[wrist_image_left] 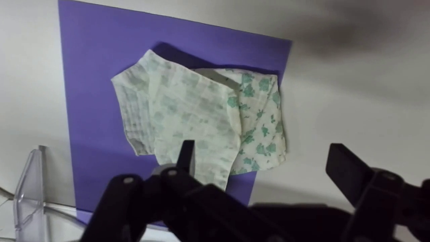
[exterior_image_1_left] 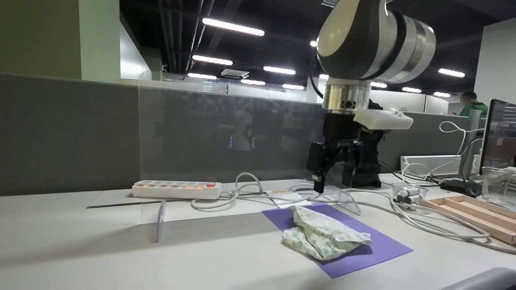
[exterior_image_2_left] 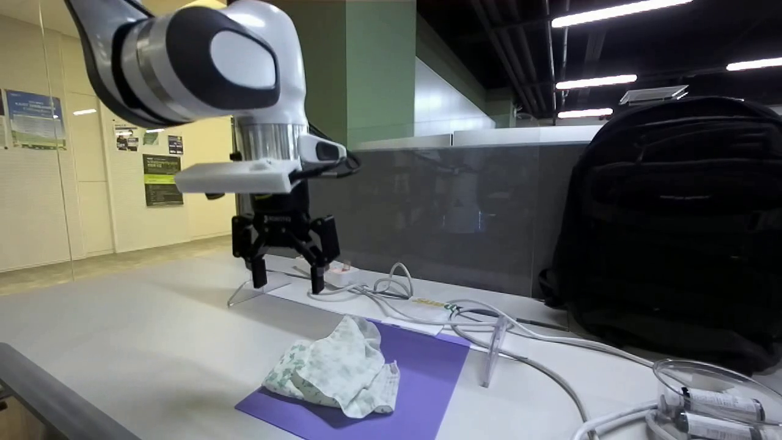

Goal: Put the cloth on the glass panel

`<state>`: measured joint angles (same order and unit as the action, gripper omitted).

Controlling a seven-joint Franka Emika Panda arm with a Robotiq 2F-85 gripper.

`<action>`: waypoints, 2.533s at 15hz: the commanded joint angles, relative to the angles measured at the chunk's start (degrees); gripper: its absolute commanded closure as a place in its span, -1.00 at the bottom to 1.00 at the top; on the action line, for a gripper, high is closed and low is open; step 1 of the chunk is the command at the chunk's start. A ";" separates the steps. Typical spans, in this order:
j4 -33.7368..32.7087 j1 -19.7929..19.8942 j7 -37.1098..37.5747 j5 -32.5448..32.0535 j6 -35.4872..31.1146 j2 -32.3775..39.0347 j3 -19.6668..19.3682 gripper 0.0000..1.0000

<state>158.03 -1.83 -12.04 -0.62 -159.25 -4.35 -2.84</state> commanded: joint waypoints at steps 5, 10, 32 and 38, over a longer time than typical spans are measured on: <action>-3.00 3.92 -1.03 1.83 -15.45 19.12 2.86 -1.00; -5.61 7.16 0.66 -0.57 -20.77 25.31 4.66 -0.19; -12.09 7.09 -16.29 17.35 8.61 -2.02 11.85 0.94; -12.35 2.20 -14.59 15.02 8.17 -5.25 8.66 0.98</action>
<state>146.41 4.81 -29.26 16.78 -149.40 -9.83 8.74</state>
